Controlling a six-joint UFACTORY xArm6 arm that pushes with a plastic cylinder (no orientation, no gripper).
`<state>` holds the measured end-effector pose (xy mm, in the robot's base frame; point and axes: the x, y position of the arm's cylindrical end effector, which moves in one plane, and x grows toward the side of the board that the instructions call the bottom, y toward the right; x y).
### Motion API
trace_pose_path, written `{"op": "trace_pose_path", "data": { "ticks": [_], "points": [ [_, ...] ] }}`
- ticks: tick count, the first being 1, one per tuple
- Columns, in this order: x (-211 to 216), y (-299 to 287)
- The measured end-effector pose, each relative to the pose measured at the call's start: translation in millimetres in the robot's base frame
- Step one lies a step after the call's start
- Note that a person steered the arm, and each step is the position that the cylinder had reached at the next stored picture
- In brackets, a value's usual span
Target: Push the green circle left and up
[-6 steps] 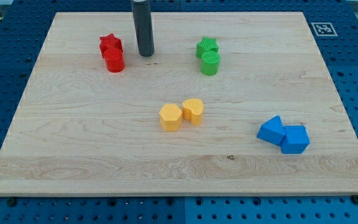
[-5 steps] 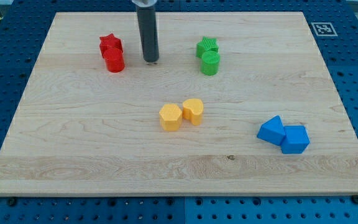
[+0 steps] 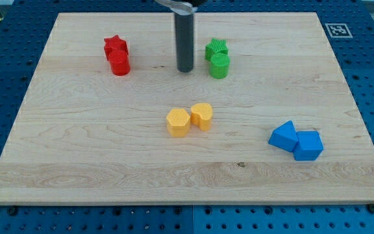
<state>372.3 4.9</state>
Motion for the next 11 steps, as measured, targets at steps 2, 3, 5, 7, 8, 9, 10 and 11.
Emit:
{"op": "trace_pose_path", "data": {
  "ticks": [2,3,5,7,8,9,10,11],
  "points": [
    [10,15],
    [13,18],
    [26,39],
    [44,71],
    [44,107],
    [36,120],
    [6,86],
    [-4,68]
  ]
}}
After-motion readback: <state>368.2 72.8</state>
